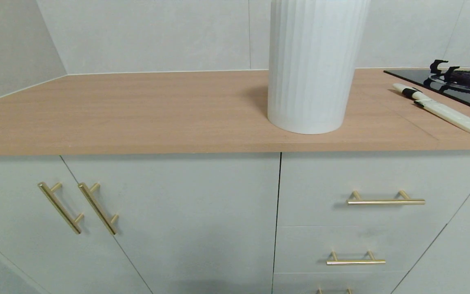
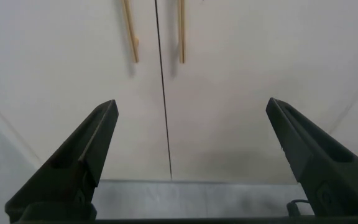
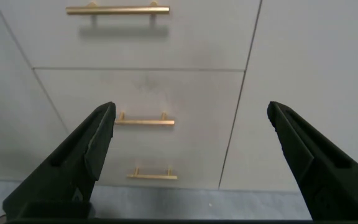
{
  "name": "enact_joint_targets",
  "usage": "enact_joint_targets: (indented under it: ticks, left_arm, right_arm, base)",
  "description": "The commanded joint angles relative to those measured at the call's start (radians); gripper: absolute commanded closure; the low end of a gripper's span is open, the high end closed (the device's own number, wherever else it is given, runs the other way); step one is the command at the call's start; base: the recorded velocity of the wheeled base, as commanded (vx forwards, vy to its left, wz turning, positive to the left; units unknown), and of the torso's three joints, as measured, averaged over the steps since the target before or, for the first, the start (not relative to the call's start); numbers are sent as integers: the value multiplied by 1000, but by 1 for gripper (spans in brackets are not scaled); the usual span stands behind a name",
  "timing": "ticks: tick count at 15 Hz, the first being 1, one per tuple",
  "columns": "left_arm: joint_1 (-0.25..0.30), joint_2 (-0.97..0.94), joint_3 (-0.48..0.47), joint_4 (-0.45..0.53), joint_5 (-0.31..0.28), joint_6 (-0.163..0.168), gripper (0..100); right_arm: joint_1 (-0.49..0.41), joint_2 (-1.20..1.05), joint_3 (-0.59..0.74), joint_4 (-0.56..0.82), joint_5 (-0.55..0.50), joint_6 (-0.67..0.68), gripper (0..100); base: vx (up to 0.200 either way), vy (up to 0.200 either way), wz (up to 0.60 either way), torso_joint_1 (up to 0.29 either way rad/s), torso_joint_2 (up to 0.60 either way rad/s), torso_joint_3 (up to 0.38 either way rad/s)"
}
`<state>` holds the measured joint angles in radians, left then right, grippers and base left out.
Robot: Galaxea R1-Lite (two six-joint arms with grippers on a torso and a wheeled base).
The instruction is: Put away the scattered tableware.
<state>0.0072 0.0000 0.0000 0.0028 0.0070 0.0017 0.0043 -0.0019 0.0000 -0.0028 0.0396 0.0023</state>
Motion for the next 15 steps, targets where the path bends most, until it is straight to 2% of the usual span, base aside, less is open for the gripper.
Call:
enact_joint_targets:
  ticks: [1, 7, 14, 15]
  left_arm:
    - [0, 2, 0, 0, 1, 0, 0]
    - [0, 2, 0, 0, 1, 0, 0]
    - [0, 2, 0, 0, 1, 0, 0]
    - [0, 2, 0, -1, 1, -2, 0]
  right_arm:
    - [0, 2, 0, 0, 0, 1, 0]
    - [0, 2, 0, 0, 0, 1, 0]
    - [0, 2, 0, 0, 0, 1, 0]
    - [0, 2, 0, 0, 0, 1, 0]
  base:
    - [0, 0, 0, 0, 0, 0]
    - [0, 0, 0, 0, 0, 0]
    - [0, -200, 0, 3, 1, 5]
    - [0, 0, 0, 0, 0, 0]
